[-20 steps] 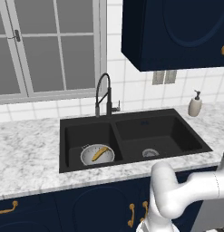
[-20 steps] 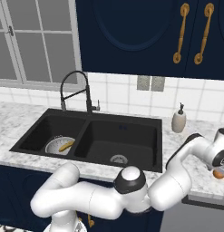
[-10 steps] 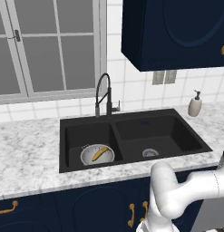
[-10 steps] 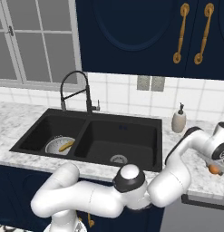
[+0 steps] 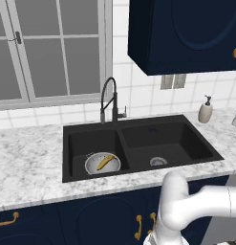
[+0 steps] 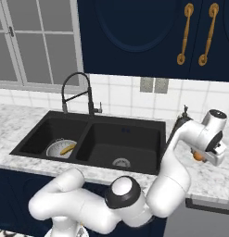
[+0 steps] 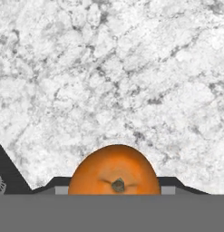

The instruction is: Put the colander in the sink, put the banana, tangerine in the colander, and turn on the sink faucet and pour water over the colander.

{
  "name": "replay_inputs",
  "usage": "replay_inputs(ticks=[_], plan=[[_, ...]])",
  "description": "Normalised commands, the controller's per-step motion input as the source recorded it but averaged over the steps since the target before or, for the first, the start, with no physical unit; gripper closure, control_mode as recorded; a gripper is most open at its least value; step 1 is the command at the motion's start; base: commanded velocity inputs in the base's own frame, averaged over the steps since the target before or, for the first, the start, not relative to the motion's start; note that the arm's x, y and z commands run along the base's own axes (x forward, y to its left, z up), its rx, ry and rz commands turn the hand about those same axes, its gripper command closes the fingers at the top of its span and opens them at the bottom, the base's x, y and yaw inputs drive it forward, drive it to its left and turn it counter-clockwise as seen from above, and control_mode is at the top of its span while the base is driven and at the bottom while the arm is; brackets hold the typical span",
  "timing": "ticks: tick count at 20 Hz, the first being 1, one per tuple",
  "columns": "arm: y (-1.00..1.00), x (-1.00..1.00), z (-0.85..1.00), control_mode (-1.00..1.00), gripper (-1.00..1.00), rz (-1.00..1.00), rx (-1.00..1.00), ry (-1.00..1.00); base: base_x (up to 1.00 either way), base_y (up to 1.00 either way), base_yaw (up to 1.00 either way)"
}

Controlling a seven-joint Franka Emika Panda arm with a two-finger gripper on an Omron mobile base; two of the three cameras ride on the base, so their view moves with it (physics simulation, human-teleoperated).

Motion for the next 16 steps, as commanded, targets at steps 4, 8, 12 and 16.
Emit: replay_inputs(ticks=[4, 8, 12, 16], plan=[[1.0, 0.02, 0.56, -1.0, 1.0, 0.04, 0.0, -0.09, 0.0, 0.0, 0.0], [1.0, 0.05, 0.47, -1.0, 1.0, 0.04, 0.0, -0.06, 0.0, 0.0, 0.0], [1.0, 0.09, 0.38, -1.0, 1.0, 0.05, 0.0, 0.0, 0.0, 0.0, 0.0], [1.0, 0.15, 0.3, -1.0, 1.0, 0.06, 0.0, 0.0, 0.0, 0.0, 0.0]])
